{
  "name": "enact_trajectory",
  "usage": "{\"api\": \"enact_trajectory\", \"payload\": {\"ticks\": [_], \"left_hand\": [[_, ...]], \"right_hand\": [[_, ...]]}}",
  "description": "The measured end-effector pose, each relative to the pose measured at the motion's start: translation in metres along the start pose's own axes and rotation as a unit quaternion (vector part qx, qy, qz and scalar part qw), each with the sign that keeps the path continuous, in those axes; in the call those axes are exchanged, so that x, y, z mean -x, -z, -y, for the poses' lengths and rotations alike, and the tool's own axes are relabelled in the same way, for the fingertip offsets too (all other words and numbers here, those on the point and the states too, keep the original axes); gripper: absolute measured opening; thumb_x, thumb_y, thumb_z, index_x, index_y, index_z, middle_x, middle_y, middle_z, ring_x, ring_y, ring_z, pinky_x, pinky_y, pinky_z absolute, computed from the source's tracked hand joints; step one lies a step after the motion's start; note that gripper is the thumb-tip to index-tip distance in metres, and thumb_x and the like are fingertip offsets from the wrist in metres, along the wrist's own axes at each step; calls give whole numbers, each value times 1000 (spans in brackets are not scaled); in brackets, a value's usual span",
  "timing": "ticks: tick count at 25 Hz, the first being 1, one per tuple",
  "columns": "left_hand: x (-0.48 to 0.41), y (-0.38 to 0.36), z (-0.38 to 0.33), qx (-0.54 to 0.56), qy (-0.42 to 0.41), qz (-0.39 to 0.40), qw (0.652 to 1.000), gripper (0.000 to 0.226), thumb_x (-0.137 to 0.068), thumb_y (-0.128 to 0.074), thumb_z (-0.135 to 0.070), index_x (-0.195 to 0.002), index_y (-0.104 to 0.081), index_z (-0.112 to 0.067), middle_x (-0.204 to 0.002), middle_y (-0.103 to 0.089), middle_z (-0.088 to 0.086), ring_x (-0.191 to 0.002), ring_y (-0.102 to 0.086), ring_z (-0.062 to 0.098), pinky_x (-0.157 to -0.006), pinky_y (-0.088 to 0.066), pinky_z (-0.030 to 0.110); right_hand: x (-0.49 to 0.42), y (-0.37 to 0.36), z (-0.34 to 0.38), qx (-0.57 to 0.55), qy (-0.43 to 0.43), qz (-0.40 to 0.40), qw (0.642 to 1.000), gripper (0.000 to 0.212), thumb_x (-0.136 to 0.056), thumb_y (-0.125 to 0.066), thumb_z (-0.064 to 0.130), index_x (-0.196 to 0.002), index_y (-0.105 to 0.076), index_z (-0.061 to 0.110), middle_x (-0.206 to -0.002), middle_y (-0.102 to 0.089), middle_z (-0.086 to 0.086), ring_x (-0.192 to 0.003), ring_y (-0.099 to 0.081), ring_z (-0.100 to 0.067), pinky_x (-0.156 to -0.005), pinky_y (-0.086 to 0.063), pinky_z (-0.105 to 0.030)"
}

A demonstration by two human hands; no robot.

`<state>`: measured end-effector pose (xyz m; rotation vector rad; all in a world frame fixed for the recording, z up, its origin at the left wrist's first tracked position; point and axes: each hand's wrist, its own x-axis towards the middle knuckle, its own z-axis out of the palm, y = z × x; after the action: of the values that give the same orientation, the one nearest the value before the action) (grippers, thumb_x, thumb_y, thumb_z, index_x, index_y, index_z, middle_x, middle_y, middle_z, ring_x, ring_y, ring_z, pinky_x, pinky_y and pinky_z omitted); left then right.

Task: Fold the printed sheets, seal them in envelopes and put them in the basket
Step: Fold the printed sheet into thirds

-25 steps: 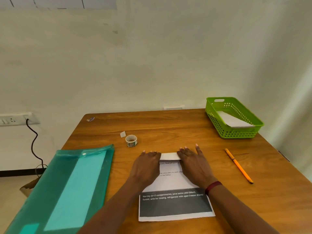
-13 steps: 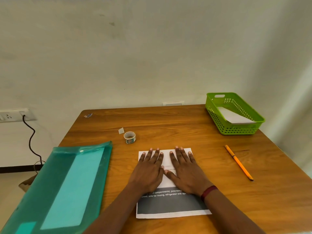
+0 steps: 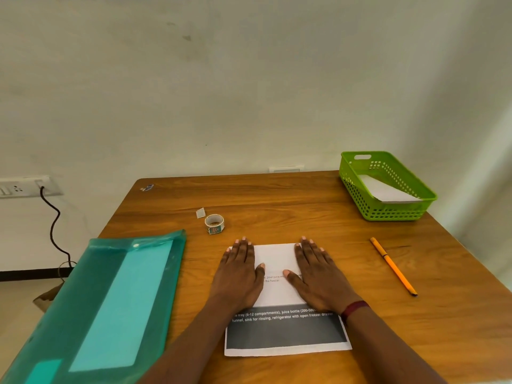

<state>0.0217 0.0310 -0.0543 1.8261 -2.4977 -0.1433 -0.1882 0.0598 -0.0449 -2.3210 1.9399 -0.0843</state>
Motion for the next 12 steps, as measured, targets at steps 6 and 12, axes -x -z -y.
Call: {"api": "enact_trajectory", "payload": {"ticks": [6,12], "left_hand": [[0,-2,1,3,-3,-1,1000,69,-102,-13,-51,-156,2,-11,-164,6,8,-151,8,22,-123,0,40],[6,-2,4,56,-23,-61,996,65,-101,-25,-53,-155,-18,-17,-163,-16,7,-150,-10,23,-123,-10,39]], "right_hand": [[-3,-1,0,-3,-13,3,1000,100,-76,13,73,-155,-1,12,-163,5,-10,-150,7,-23,-120,3,-39],[-14,19,-5,-2,2,13,1000,65,-99,-35,53,-151,-27,14,-159,-20,-12,-146,-20,-28,-117,-23,-41]]}}
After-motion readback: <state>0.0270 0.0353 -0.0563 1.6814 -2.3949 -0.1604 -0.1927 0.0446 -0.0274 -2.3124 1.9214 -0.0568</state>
